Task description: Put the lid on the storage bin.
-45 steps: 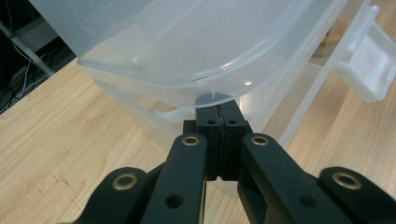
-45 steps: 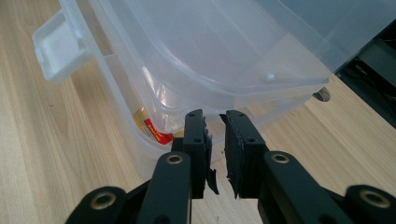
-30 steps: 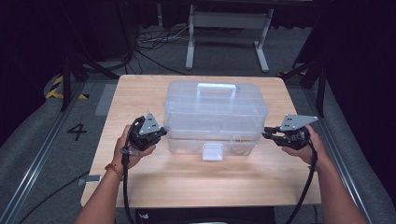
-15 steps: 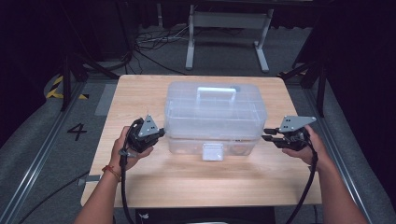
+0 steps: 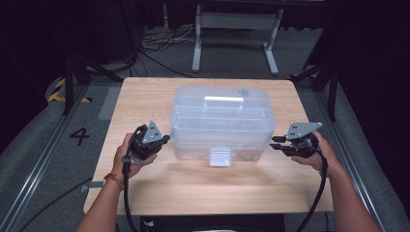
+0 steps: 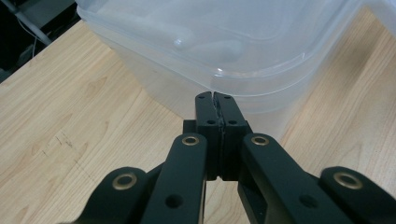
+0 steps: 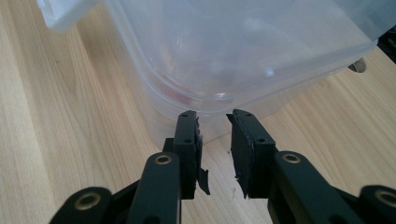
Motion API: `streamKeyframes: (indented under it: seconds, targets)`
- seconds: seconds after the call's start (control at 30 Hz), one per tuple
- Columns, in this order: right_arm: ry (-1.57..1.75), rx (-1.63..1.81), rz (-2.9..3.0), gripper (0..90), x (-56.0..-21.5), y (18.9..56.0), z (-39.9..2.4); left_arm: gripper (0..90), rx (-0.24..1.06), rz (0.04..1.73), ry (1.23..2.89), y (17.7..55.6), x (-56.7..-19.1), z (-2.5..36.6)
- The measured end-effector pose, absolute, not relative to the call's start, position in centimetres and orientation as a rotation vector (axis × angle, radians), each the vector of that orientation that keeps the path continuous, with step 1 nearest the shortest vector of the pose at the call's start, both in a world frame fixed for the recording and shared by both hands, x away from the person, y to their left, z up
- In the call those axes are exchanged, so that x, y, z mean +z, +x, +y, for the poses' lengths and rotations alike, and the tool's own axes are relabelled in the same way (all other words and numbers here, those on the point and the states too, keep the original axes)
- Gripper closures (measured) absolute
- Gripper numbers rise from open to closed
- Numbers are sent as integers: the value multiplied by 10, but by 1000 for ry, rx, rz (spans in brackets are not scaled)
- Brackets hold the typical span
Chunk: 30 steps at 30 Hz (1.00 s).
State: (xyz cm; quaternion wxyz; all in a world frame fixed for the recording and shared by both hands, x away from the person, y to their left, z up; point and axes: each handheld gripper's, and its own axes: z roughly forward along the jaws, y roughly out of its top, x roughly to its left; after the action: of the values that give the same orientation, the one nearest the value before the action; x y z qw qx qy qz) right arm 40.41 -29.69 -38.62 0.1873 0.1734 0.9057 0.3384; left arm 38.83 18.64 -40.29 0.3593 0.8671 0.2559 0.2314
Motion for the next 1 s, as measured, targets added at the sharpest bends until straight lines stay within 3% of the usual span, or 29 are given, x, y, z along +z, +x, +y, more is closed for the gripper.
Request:
streamKeyframes:
  seconds: [0.33, 0.57, 0.7, 0.83, 1.0]
  targets:
    - [487, 972, 2557, 669, -387, 404, -297, 893, 603, 655, 2225, 387, -405, 187]
    - [485, 940, 2587, 532, -391, 404, -291, 833, 586, 663, 2279, 390, -417, 185]
    - [486, 910, 2584, 503, -392, 404, -287, 818, 586, 659, 2307, 391, -422, 181]
    - [492, 918, 2587, 472, -393, 405, -287, 768, 571, 654, 2309, 392, -424, 183]
    - [503, 891, 2597, 414, -394, 405, -286, 628, 563, 668, 2326, 393, -423, 184]
